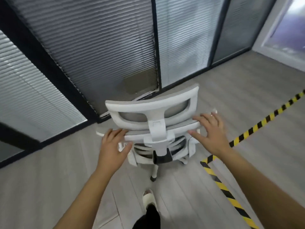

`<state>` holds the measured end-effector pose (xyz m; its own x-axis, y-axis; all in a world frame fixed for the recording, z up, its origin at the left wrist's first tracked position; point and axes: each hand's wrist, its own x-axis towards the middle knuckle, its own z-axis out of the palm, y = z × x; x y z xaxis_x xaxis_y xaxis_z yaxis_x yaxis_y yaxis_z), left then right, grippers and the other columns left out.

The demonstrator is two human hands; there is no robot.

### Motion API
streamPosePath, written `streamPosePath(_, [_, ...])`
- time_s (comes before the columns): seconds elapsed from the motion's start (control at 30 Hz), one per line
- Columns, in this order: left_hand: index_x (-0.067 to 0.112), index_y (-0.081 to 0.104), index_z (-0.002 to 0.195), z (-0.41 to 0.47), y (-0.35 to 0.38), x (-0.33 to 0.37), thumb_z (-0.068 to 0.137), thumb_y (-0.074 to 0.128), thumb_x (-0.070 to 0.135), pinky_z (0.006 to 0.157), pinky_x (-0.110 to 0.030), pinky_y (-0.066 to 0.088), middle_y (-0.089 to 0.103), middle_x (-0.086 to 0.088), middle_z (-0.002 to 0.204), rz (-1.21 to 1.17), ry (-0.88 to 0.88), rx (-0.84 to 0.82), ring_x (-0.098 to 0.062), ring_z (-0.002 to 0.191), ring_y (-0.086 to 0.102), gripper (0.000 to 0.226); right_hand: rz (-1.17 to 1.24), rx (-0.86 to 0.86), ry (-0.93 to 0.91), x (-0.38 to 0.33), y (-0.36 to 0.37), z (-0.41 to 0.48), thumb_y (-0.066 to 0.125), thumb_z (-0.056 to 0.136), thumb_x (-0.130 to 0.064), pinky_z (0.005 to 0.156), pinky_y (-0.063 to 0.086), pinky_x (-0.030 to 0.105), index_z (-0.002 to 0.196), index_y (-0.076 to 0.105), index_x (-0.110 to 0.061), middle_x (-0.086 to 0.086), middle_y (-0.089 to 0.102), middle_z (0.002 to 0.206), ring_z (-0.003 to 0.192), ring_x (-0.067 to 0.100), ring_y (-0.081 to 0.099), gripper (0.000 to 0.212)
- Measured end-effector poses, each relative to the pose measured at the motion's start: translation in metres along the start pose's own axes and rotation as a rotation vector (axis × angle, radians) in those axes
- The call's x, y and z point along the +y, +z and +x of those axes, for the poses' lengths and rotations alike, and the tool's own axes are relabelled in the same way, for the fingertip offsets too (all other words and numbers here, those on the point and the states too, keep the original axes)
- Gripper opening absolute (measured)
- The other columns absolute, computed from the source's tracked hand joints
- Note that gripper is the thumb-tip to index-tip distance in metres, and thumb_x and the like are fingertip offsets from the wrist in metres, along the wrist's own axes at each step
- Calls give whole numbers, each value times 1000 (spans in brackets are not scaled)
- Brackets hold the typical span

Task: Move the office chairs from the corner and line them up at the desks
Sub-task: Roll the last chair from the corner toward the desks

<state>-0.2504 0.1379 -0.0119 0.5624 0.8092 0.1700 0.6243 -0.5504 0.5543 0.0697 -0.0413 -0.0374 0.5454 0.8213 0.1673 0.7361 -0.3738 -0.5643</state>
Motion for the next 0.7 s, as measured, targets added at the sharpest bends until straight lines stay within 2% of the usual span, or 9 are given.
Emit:
streamPosePath(0.17, [30, 64, 123, 17, 13, 23, 75, 71, 57, 115, -34, 25, 53, 14, 135, -62, 91, -116, -16, 139, 32, 55, -170, 148, 119, -3, -20, -89, 45, 86, -66, 107, 29, 53, 125, 53, -41, -6, 54, 129, 133, 32, 32, 47])
streamPosePath(0.27, [31, 67, 120, 33, 22, 42, 73, 80, 43, 108, -9, 15, 51, 28, 128, -63, 215, -191, -5, 137, 31, 50, -224, 257, 255, -11, -31, -133, 50, 84, -54, 100, 35, 54, 119, 60, -32, -3, 59, 124, 128, 33, 36, 42])
streamPosePath(0.33, [30, 69, 117, 44, 35, 54, 70, 82, 44, 104, 0, 13, 45, 42, 120, -75, 339, -201, 9, 129, 30, 50, -230, 314, 348, -18, -36, -160, 51, 81, -54, 98, 37, 56, 116, 62, -30, -3, 59, 123, 128, 34, 36, 43])
streamPosePath(0.4, [30, 70, 112, 55, 52, 66, 66, 77, 57, 104, -2, 16, 49, 43, 116, -103, 463, -213, 14, 125, 30, 54, -242, 346, 465, -23, -43, -181, 50, 79, -61, 103, 35, 56, 117, 61, -33, -7, 56, 124, 132, 33, 35, 48])
streamPosePath(0.47, [28, 71, 111, 68, 72, 80, 67, 68, 62, 106, -6, 19, 56, 30, 116, -141, 563, -252, 4, 123, 37, 56, -263, 376, 568, -27, -46, -199, 48, 77, -69, 106, 32, 56, 118, 58, -36, -10, 52, 124, 134, 33, 32, 53])
streamPosePath(0.53, [24, 71, 111, 80, 93, 101, 69, 67, 63, 108, -11, 21, 61, 18, 116, -192, 660, -311, -9, 124, 42, 58, -282, 430, 665, -32, -51, -211, 55, 74, -69, 105, 33, 57, 116, 56, -38, -11, 51, 124, 135, 34, 32, 52])
streamPosePath(0.63, [28, 70, 113, 95, 123, 135, 70, 66, 63, 108, -13, 23, 59, 20, 118, -292, 751, -420, -12, 128, 40, 56, -293, 519, 802, -35, -58, -217, 75, 71, -56, 103, 36, 57, 112, 61, -34, -7, 57, 121, 132, 35, 34, 48])
streamPosePath(0.7, [32, 68, 114, 105, 145, 158, 71, 67, 62, 109, -22, 30, 59, 21, 118, -342, 815, -484, -15, 130, 40, 52, -323, 553, 866, -32, -59, -216, 79, 72, -48, 102, 38, 55, 112, 66, -27, -1, 63, 119, 129, 36, 40, 47])
